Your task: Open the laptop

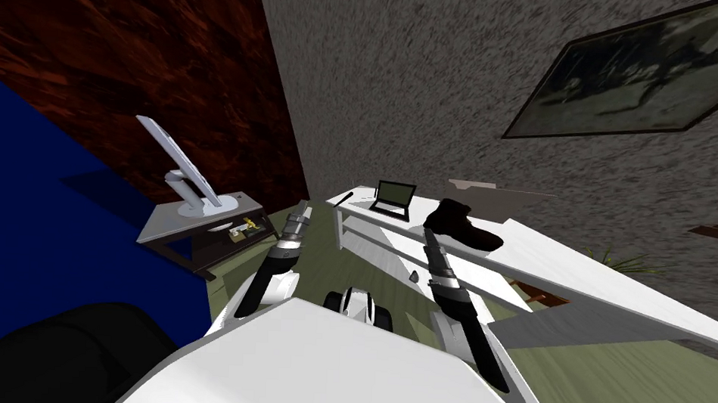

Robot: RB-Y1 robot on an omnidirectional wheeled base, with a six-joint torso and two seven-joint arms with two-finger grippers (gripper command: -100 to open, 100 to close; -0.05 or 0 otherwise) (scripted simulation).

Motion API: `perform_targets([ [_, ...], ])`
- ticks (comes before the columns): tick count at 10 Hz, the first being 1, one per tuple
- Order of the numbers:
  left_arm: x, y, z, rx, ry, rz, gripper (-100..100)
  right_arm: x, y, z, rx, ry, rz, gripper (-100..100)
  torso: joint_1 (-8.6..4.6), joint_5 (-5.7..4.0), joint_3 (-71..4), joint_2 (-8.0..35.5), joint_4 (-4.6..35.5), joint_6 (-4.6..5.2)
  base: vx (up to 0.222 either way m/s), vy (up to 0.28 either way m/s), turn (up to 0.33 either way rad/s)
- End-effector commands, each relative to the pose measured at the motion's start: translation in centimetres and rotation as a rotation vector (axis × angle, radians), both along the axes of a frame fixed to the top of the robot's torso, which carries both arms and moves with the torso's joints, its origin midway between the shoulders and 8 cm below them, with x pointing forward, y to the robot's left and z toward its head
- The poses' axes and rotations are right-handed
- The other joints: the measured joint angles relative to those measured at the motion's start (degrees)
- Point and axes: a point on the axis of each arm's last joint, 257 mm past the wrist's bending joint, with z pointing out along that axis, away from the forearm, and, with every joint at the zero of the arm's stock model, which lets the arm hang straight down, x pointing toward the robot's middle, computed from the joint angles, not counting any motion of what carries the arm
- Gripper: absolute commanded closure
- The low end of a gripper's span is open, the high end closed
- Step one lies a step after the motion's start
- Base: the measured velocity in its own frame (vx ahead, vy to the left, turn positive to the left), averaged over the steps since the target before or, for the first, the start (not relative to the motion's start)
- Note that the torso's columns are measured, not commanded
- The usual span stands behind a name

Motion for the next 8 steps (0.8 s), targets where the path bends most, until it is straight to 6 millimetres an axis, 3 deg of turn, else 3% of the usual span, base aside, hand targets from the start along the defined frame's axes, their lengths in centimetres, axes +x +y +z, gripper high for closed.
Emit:
perform_targets([
  [1, 0.0, 0.0, 0.0, 0.000, 0.000, 0.000, 0, 1.2, -0.3, -1.4, -0.119, 0.038, -0.014, -100, -0.06, -0.01, 0.0, 0.0, 0.0, 0.02, -0.008, 0.044, 0.119],
  [5, 0.0, 0.0, 0.0, 0.000, 0.000, 0.000, 0, 3.8, -2.2, -4.4, -0.325, 0.111, -0.069, -100, -0.03, -0.02, 0.0, 0.0, 0.0, -0.02, 0.001, 0.056, 0.144],
  [6, 0.0, 0.0, 0.0, 0.000, 0.000, 0.000, 0, 3.8, -2.2, -4.4, -0.338, 0.112, -0.066, -100, 0.04, 0.01, 0.0, 0.0, 0.0, -0.02, 0.005, 0.053, 0.087],
  [8, 0.0, 0.0, 0.0, 0.000, 0.000, 0.000, 0, 5.6, -4.1, -6.0, -0.478, 0.154, -0.116, -100, -0.06, -0.02, 0.0, 0.0, 0.0, -0.01, 0.004, 0.069, 0.189],
])
